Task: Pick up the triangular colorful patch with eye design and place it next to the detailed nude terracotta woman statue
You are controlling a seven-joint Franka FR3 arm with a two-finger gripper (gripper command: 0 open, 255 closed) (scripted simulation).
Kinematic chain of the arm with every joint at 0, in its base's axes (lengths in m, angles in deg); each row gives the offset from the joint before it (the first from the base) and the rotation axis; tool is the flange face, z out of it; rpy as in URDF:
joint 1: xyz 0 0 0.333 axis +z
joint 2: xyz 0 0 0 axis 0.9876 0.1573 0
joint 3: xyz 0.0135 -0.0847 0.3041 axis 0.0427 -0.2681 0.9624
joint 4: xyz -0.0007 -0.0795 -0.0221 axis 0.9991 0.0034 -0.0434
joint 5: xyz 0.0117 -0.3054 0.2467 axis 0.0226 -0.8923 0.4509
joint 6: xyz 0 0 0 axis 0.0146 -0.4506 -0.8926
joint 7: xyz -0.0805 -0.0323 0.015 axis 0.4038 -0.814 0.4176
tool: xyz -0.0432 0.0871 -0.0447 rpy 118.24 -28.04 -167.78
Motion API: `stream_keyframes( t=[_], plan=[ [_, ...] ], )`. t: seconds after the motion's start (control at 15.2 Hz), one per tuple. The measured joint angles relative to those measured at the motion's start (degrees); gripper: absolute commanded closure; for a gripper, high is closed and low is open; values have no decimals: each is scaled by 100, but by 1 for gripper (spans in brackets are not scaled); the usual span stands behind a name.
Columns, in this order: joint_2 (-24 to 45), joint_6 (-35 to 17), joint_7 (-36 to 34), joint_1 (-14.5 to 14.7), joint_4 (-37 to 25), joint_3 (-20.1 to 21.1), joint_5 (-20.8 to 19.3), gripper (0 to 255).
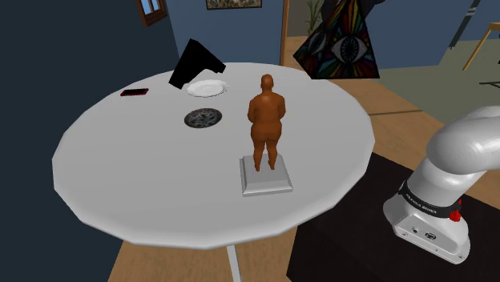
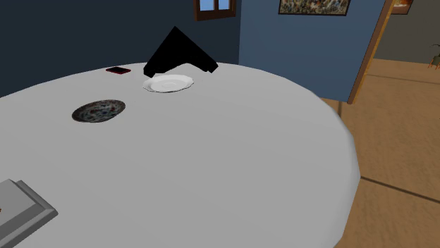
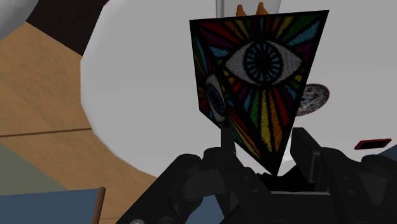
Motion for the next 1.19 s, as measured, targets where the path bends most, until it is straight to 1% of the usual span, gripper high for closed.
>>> stream_keyframes(
  t=[1.19],
  plan=[
    [-721, -999, -266, 517, 1756, 255, 422, 255]
  ],
)
